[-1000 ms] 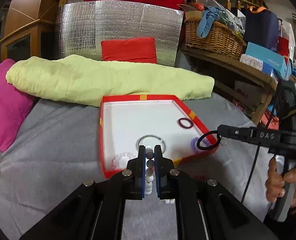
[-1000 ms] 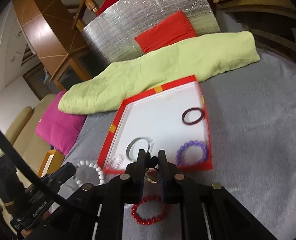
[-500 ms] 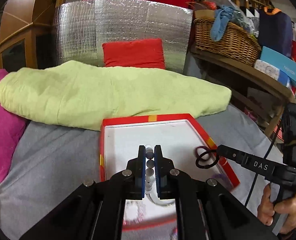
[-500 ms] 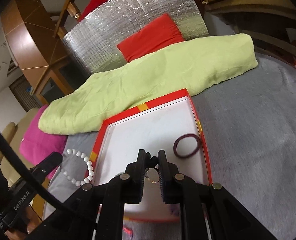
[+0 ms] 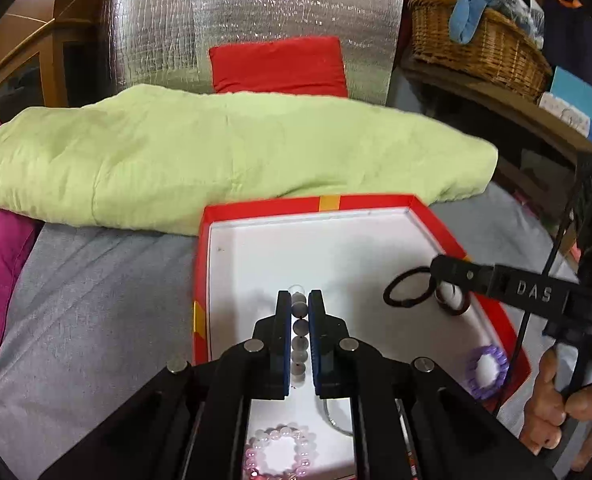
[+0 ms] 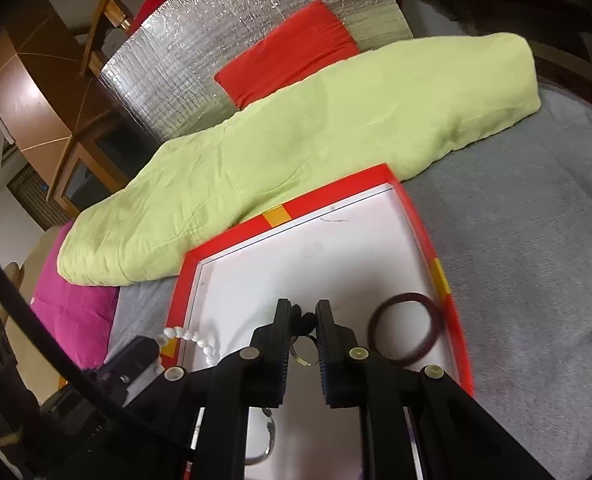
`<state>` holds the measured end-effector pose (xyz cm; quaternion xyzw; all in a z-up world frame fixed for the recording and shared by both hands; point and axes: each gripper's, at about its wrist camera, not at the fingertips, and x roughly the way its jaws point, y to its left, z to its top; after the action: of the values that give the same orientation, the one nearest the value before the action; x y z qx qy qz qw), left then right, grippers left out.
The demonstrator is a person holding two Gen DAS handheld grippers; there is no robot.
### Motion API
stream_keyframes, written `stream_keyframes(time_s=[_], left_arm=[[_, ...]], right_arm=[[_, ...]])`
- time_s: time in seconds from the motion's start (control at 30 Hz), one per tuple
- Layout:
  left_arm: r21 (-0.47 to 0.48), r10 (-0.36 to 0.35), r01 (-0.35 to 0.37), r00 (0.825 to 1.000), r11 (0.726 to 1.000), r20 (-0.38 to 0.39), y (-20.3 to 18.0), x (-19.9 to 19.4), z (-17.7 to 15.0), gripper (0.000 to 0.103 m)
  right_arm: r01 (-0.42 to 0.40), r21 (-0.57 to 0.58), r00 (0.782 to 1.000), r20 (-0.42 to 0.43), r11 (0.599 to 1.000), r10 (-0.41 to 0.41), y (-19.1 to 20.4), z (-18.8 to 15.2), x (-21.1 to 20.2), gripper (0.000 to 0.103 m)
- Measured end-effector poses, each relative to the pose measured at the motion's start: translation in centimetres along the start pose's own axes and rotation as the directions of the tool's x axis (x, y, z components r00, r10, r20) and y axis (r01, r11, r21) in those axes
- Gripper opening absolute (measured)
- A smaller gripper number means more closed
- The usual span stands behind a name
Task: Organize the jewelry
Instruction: 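Release pearl bracelet into red box with left tool while right releases hair tie, then lift both open tools away from the red box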
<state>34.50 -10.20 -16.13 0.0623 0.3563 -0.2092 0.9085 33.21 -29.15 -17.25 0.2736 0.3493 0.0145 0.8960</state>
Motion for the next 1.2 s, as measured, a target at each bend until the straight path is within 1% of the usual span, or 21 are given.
stream_keyframes(time_s=[0.07, 0.13, 0.2, 0.23, 0.3, 0.33, 0.37, 0.4, 0.43, 0.47, 0.5, 0.53, 0.6, 0.73, 0.97, 1.2], left_arm=[[0.028, 0.024, -0.024, 1.000, 0.999, -0.009, -0.4, 0.2, -0.3, 0.008], [0.052, 0.046, -0.045, 0.999, 0.998, -0.009, -0.8, 0.2, -0.5, 0.008], [0.066, 0.066, -0.066, 0.998, 0.996, -0.006, -1.1, 0.1, -0.6, 0.008], [0.079, 0.076, -0.075, 0.997, 0.994, -0.008, -1.3, 0.2, -0.7, 0.008], [0.099, 0.095, -0.094, 0.995, 0.991, -0.011, -1.6, 0.2, -0.9, 0.009], [0.107, 0.108, -0.106, 0.994, 0.989, -0.014, -1.7, 0.2, -1.0, 0.011], [0.113, 0.117, -0.115, 0.993, 0.987, -0.018, -1.7, 0.3, -1.1, 0.013], [0.121, 0.125, -0.122, 0.992, 0.985, -0.019, -1.8, 0.3, -1.1, 0.014], [0.134, 0.140, -0.137, 0.990, 0.981, -0.017, -1.9, 0.2, -1.3, 0.018], [0.141, 0.149, -0.146, 0.989, 0.979, -0.015, -1.9, 0.2, -1.3, 0.021], [0.148, 0.156, -0.153, 0.988, 0.977, -0.011, -2.0, 0.0, -1.4, 0.026], [0.154, 0.161, -0.159, 0.987, 0.975, -0.004, -2.0, -0.2, -1.4, 0.029], [0.156, 0.170, -0.169, 0.985, 0.973, 0.005, -2.0, -0.6, -1.4, 0.031], [0.156, 0.194, -0.197, 0.980, 0.968, 0.034, -2.0, -1.5, -1.3, 0.042], [0.163, 0.185, -0.192, 0.981, 0.968, 0.056, -2.4, -2.9, -1.3, 0.043], [0.159, 0.186, -0.194, 0.981, 0.968, 0.062, -2.6, -4.1, -1.3, 0.044]], right_arm=[[-0.003, 0.004, 1.000, -0.021, 1.000, 0.003, 0.0, -0.1, 0.7, 0.014], [-0.008, 0.004, 0.999, -0.037, 1.000, 0.008, 0.1, -0.2, 1.2, 0.018], [-0.005, 0.005, 0.999, -0.033, 1.000, 0.005, 0.1, -0.4, 1.2, 0.019], [-0.004, 0.005, 1.000, -0.031, 1.000, 0.004, 0.1, -0.3, 1.2, 0.024], [-0.001, 0.004, 1.000, -0.024, 1.000, 0.001, 0.0, -0.3, 1.0, 0.026], [0.000, 0.005, 1.000, -0.020, 1.000, 0.000, 0.0, -0.2, 0.9, 0.027], [-0.001, 0.008, 1.000, -0.016, 1.000, 0.001, 0.0, -0.1, 0.7, 0.031], [-0.003, 0.013, 1.000, -0.014, 1.000, 0.004, -0.1, 0.0, 0.6, 0.042], [-0.006, 0.019, 1.000, -0.009, 1.000, 0.006, -0.2, 0.0, 0.5, 0.050], [-0.008, 0.023, 1.000, 0.004, 1.000, 0.008, -0.2, 0.0, 0.1, 0.050], [-0.007, 0.019, 1.000, 0.009, 1.000, 0.007, -0.2, 0.1, -0.2, 0.050], [-0.008, 0.016, 1.000, 0.009, 1.000, 0.008, -0.2, 0.2, -0.3, 0.050], [-0.011, 0.013, 1.000, 0.009, 1.000, 0.011, -0.1, 0.2, -0.8, 0.050], [-0.014, 0.004, 1.000, 0.014, 1.000, 0.014, 0.1, 0.1, -1.8, 0.050], [-0.011, -0.025, 1.000, 0.012, 1.000, 0.011, 0.8, -0.6, -3.1, 0.050], [-0.014, -0.059, 1.000, 0.019, 0.998, 0.015, 1.4, -0.9, -4.5, 0.050]])
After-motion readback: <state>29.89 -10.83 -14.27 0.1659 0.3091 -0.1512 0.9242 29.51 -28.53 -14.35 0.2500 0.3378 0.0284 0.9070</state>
